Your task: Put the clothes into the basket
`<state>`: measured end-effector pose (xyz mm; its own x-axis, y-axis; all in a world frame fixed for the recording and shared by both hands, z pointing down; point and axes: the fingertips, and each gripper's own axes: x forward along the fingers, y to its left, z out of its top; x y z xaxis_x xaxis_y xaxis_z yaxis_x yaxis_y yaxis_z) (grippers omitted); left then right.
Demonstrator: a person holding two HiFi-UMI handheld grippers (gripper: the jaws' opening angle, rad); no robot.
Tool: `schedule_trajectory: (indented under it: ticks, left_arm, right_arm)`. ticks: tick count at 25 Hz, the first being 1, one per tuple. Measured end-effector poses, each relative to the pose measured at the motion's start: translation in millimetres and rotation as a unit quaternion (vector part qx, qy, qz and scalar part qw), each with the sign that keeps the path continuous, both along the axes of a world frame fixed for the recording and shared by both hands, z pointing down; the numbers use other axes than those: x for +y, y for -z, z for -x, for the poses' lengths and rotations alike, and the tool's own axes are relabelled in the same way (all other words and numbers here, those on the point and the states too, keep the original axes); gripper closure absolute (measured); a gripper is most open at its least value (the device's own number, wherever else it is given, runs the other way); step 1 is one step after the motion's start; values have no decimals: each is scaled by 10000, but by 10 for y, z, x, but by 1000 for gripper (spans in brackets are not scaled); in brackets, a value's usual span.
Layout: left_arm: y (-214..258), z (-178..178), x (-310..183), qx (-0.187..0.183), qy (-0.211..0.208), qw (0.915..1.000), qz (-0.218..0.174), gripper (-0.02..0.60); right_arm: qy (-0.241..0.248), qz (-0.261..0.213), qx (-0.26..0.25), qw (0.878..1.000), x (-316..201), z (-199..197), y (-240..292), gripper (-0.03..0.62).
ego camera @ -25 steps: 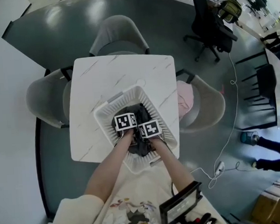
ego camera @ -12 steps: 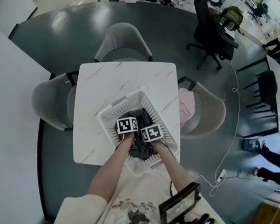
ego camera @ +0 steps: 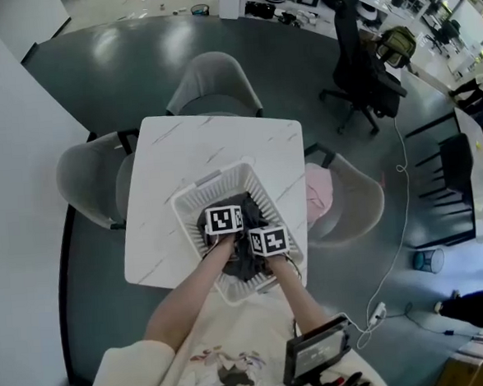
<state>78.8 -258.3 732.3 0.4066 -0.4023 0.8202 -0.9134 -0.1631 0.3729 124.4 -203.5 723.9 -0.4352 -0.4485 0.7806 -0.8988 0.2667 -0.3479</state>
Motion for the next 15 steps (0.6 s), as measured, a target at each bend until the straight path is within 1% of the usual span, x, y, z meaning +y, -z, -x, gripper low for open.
schedule_trajectory:
  ticks: [2, 4, 7, 10, 13, 15]
  left_arm:
    - [106, -31, -2, 195, 151, 9997, -68, 434]
    - [222, -18, 6, 265, 258, 9992, -181, 434]
    - [417, -43, 46, 422, 267, 9981, -350, 434]
    - [664, -95, 76, 746, 307, 9952, -556, 434]
    - [900, -120, 128, 1030, 339, 9916, -712, 434]
    - [1033, -120, 168, 1145, 306, 9895, -826, 434]
  right_arm:
    - [-111, -23, -56, 9999, 1, -20, 102, 436]
    - [-266, -33, -105, 9996, 3, -44, 191, 436]
    - [-551, -168, -214, 9981, -17, -81, 340, 436]
    - [-769, -227, -309, 9963, -15, -117, 466, 436]
    - [-915, -326, -343, 9947, 11, -154, 593, 437]
    - [-981, -435, -334, 9937, 30, -182, 671, 437]
